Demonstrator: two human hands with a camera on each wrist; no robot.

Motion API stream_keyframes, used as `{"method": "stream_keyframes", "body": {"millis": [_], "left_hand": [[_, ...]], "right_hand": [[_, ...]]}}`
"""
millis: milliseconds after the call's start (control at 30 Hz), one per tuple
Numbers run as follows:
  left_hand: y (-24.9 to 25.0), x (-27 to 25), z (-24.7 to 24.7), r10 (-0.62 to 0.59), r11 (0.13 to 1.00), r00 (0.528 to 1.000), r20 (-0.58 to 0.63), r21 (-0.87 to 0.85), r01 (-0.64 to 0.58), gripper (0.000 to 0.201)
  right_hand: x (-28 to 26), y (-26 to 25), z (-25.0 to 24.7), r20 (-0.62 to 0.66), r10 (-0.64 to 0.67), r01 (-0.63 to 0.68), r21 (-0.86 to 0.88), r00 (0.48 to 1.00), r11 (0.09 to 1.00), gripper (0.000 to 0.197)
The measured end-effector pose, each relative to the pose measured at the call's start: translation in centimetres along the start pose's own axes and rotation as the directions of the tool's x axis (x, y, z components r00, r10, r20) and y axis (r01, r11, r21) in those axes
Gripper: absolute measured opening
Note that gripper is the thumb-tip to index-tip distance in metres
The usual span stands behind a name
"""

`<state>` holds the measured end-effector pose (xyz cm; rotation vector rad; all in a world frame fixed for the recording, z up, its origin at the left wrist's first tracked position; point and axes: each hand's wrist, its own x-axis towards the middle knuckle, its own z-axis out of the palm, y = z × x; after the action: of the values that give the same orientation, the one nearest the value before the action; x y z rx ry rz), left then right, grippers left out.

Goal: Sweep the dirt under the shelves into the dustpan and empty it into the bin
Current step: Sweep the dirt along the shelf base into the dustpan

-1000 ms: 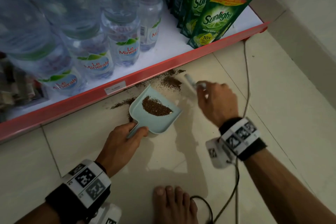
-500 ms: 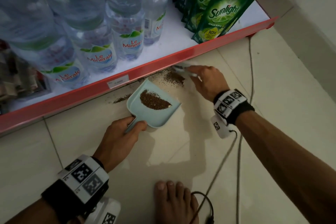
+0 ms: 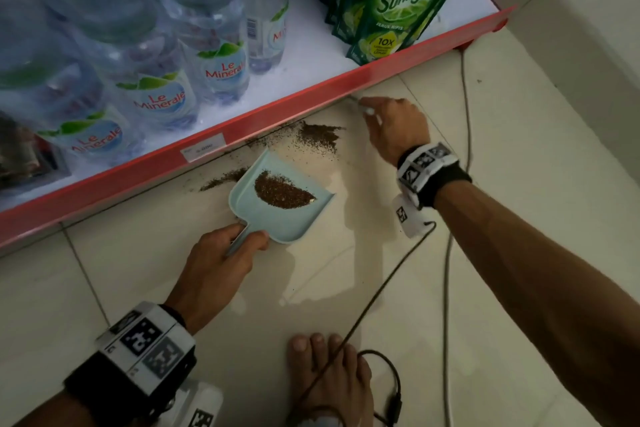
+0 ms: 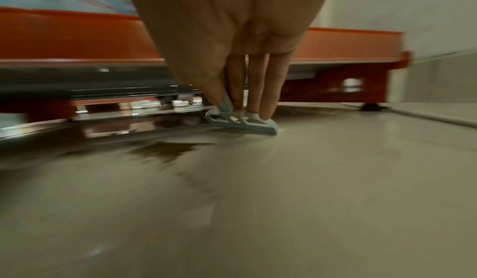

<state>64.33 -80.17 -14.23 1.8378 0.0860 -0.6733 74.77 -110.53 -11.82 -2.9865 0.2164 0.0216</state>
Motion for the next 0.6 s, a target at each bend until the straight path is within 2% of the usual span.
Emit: {"method": "stream_keyframes", "body": {"millis": [100,167,233,333,433,467,533,600], "left_hand": [[-0.3,-0.3,-0.5,-0.016,1.0,1.0,-0.026,-0.021,0.015,0.043],[-0.6,-0.4,-0.8,-0.025,0.999,0.999,-0.043,-0.026,0.024,0.041],[-1.1,-0.3,-0.9,-0.028,0.999,0.998,-0.059,-0.035,0.026,0.035],[-1.6,-0.1,-0.7,-0.027,0.999,0.998,-0.064,-0.03,0.025,0.03],[-1.5,0.2,-0.4,-0.024,0.999,0.998,-0.049,-0.025,0.023,0.029],[-1.4,0.3,-0.3,-0.023,0.999,0.999,-0.047,-0.027,0.021,0.029],[-1.1,0.5,-0.1,-0.019,0.999,0.999,-0.045,-0.033,0.017,0.029],[-1.0,0.7,0.0,-0.008,0.999,0.999,-0.046,-0.038,0.007,0.028]], "right_hand": [[-3.2,-2.8,0.4,0.053,-0.22,0.219,0.039,0.974,0.975,0.032],[-4.8,-3.5,-0.1,0.004,-0.264,0.263,0.054,0.965,0.963,0.032],[-5.1,-3.1,-0.9,-0.099,-0.219,0.228,0.092,0.971,0.969,0.03],[-3.5,-0.9,-2.0,-0.174,-0.071,0.086,0.078,0.982,0.993,0.028],[-1.7,1.6,-2.3,-0.161,0.111,-0.118,-0.035,0.981,0.992,0.029],[-1.5,1.9,-2.2,-0.13,0.139,-0.148,-0.068,0.982,0.987,0.029],[-2.1,1.3,-1.4,-0.014,0.099,-0.1,-0.097,0.995,0.99,0.03],[-3.9,-0.5,-0.7,0.074,-0.025,0.028,-0.048,0.997,0.998,0.032]]}}
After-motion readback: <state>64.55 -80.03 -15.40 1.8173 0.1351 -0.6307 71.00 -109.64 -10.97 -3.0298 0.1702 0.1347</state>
